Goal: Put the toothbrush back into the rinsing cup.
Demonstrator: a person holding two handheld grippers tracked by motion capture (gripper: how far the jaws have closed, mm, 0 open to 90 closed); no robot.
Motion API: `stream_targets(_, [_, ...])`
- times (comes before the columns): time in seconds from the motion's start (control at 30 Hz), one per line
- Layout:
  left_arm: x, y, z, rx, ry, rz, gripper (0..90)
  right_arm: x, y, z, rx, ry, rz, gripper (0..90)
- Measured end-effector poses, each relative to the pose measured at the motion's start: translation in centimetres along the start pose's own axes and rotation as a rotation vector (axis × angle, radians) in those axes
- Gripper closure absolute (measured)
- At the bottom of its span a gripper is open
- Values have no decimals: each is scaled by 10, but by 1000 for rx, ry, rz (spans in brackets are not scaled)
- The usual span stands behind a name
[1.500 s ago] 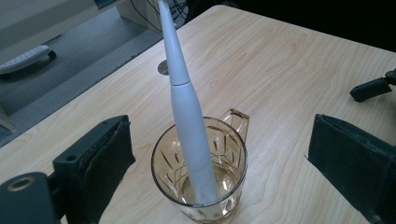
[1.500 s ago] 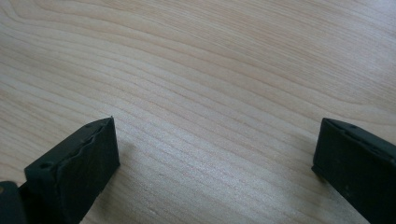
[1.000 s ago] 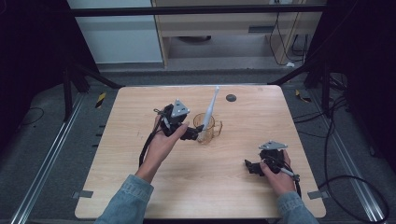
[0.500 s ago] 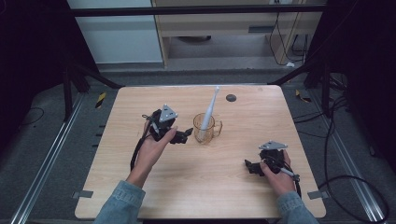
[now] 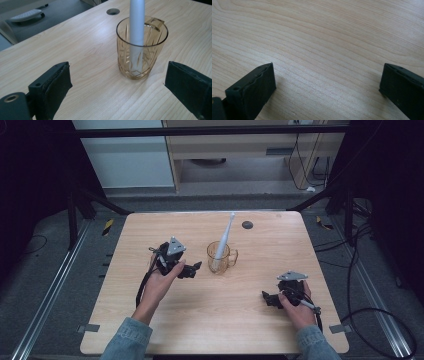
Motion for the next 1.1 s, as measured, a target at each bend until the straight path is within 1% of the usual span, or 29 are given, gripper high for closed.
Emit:
stream_targets(0.23, [5, 12, 0, 18, -4, 17, 58, 0, 0, 0, 0, 1, 0, 4])
stream_targets(0.37, [11, 22, 0, 31, -21, 32, 58, 0, 0, 0, 0, 0, 0, 3])
stream_targets(0.47, [15, 29, 0, 39, -21, 45, 58, 0, 0, 0, 0, 1, 0, 3])
stream_targets(0.6, [22, 38, 0, 53, -34, 63, 58, 0, 0, 0, 0, 0, 0, 3])
stream_targets(0.73, [29, 44, 3, 60, -47, 86, 58, 0, 0, 0, 0, 0, 0, 3])
stream_targets(0.8, [33, 47, 5, 67, -60, 87, 58, 0, 0, 0, 1, -1, -2, 3])
stream_targets(0.93, [40, 56, 8, 87, -70, 94, 57, 0, 0, 0, 0, 1, 1, 4])
stream_targets(1.0, [43, 61, 9, 96, -75, 106, 56, 0, 0, 0, 0, 1, 1, 3])
stream_targets(1.1, [48, 68, 13, 112, -85, 107, 56, 0, 0, 0, 0, 0, 1, 4])
Point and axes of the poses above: each handheld gripper's, and its own axes: z roughly backward along the jaws, y roughly out of its underside, x roughly to its left, the point moved 8 cm from there along -z, roughly forward along the jaws, and after that the axes turned 5 degrees about y, right-handed, at the moved point
